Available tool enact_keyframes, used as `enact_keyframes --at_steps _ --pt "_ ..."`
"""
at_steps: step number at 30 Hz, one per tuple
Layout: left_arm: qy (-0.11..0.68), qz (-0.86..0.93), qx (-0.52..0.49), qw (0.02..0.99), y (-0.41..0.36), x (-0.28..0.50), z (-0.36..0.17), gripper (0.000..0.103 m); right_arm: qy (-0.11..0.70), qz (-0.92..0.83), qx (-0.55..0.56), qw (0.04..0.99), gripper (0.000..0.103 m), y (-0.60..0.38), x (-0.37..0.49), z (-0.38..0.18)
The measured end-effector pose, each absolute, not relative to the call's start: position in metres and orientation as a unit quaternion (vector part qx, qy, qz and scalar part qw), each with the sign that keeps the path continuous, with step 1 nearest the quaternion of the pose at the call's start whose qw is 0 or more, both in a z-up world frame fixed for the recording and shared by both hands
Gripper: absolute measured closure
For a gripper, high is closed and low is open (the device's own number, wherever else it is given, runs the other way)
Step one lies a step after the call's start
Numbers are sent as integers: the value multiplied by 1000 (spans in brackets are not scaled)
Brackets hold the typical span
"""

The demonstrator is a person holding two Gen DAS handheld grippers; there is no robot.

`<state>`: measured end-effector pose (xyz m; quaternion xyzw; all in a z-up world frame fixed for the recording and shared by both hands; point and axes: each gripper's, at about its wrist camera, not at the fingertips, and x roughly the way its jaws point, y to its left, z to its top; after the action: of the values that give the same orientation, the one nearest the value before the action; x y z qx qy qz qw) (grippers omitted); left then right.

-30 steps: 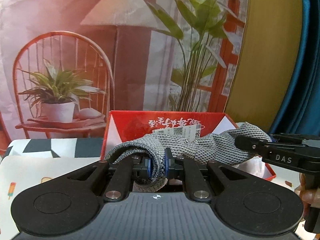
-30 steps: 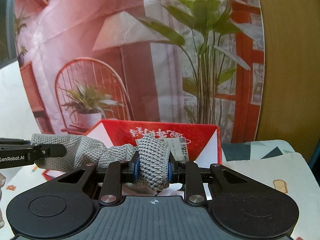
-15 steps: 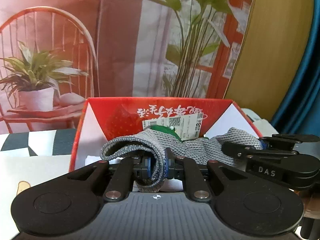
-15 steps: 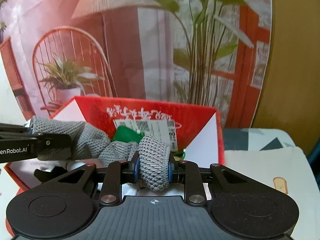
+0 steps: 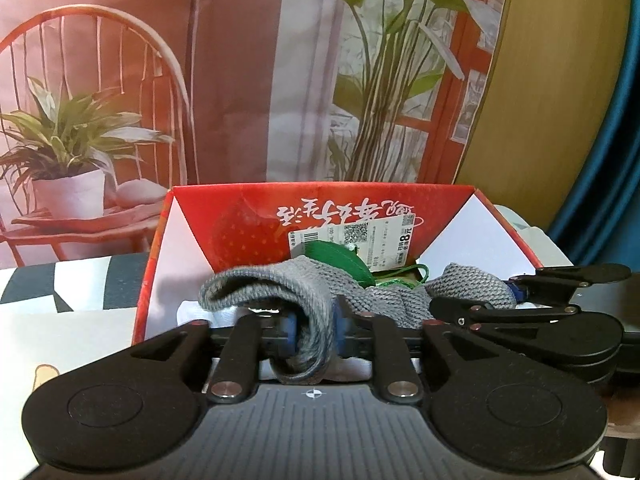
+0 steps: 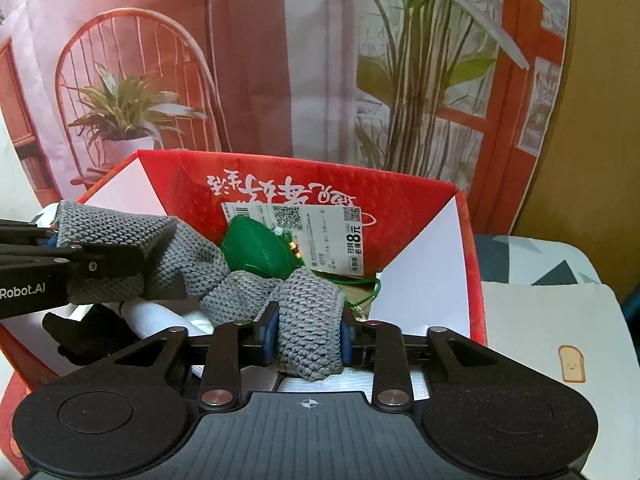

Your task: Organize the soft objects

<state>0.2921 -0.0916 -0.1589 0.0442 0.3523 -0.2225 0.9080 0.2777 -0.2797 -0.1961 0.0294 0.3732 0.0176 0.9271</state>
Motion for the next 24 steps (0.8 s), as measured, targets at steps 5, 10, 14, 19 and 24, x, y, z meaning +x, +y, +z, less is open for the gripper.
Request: enact_keyframes --at_steps 5,10,14,19,24 --pt "340 -208 57 915 -88 284 -151 32 362 20 36 931 49 -283 271 -190" --pt "324 -196 42 924 -76 272 -140 6 344 19 34 938 21 -287 258 -177" --pt "317 -174 36 932 -70 262 -133 0 326 17 37 944 1 -291 247 -166" --pt "317 -162 16 934 -59 253 -128 0 317 7 49 947 0 -295 235 -157" --pt "304 -137 19 943 -54 241 -123 0 307 2 70 949 0 -299 223 -152"
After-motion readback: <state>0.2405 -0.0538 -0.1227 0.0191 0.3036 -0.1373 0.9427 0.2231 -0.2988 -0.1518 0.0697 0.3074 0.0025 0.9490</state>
